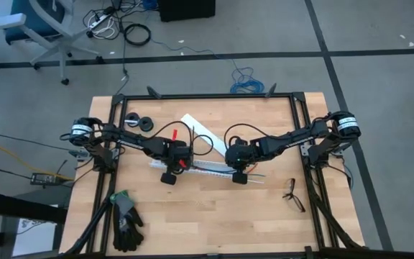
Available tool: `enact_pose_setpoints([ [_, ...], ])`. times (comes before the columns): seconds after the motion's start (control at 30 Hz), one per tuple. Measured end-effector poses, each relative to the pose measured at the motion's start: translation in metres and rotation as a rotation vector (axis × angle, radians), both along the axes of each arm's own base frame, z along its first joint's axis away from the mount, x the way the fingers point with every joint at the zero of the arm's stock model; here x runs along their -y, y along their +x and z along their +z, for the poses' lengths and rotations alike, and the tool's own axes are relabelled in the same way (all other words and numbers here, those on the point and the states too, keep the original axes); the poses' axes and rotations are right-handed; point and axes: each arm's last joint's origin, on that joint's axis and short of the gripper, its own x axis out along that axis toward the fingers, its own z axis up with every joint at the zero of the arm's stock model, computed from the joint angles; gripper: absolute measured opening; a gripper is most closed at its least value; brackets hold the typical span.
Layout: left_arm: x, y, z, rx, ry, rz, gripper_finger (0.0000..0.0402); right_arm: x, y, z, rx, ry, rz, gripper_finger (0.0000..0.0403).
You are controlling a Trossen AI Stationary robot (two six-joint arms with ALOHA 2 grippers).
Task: Ziptie cables
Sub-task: Put the zip-tied cables into the white cable duct
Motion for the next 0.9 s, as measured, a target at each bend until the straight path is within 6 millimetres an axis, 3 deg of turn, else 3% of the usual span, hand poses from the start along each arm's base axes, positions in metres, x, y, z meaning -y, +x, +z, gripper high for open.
enact_pose_setpoints([
  [0.33,-0.001,-0.02,0.023,-0.038,0.046,0.078,0.0,0.0,-0.001,0.0,-0.012,0.0,0.0,0.0],
  [0.9,-0.002,-0.038,0.01,-0.156,0.062,0.161,0.0,0.0,-0.003,-0.001,-0.036,-0.002,0.002,0.0],
])
